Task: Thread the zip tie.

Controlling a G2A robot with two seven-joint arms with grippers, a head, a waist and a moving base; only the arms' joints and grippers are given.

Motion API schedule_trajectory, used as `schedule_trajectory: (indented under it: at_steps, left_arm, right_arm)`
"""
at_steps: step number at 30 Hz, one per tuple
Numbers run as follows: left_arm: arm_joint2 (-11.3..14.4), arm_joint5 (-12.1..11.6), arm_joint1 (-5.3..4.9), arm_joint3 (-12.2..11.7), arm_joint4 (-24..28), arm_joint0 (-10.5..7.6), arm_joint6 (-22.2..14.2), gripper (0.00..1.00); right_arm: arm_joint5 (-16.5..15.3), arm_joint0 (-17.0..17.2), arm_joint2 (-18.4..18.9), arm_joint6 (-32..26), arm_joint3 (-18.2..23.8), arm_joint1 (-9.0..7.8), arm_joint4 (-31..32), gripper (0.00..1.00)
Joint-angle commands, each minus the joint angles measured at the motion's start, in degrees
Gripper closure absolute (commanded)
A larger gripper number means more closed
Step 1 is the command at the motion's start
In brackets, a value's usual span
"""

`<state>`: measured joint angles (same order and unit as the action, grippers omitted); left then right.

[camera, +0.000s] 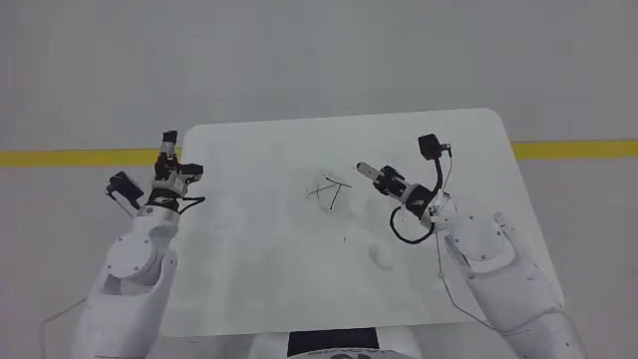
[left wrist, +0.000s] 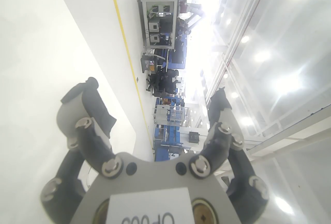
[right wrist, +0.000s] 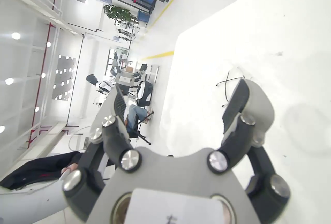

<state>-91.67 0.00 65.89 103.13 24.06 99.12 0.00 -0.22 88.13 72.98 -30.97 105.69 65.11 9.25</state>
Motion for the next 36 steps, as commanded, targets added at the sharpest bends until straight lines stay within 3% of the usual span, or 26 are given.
schedule_trajectory:
  at_steps: [1,3,9,12,14,15,26,29,36]
  left_arm:
    - [0.0,0.0,0.0,0.0,0.0,0.0,0.0,0.0]
    - [0.0,0.0,0.0,0.0,0.0,0.0,0.0,0.0]
    - [0.0,0.0,0.0,0.0,0.0,0.0,0.0,0.0]
    - [0.0,0.0,0.0,0.0,0.0,0.0,0.0,0.0]
    - [0.0,0.0,0.0,0.0,0.0,0.0,0.0,0.0]
    - [0.0,0.0,0.0,0.0,0.0,0.0,0.0,0.0]
    - [0.0,0.0,0.0,0.0,0.0,0.0,0.0,0.0]
    - [0.0,0.0,0.0,0.0,0.0,0.0,0.0,0.0]
    - [0.0,0.0,0.0,0.0,0.0,0.0,0.0,0.0]
  right_arm:
    - [0.0,0.0,0.0,0.0,0.0,0.0,0.0,0.0]
    - [-0.3,-1.1,-2.0,-2.6,0.7,0.06,1.5,0.0]
    - [3.3,-7.1,-8.2,-8.5,-1.7,0.69,4.8,0.0]
    - [6.7,-8.8,-10.3,-9.6,-5.1,1.18,2.8,0.0]
    - [9.6,-9.0,-9.7,-6.2,-6.7,1.74,-2.7,0.0]
    - [9.5,-8.7,-9.3,-4.5,-6.8,1.94,-5.4,0.0]
    - [9.4,-8.5,-9.2,-4.3,-7.2,2.0,-6.3,0.0]
    - [7.4,-9.0,-9.3,-2.7,-11.2,2.34,-9.1,0.0]
    - [6.2,-10.5,-10.9,-1.8,-15.1,2.93,-10.8,0.0]
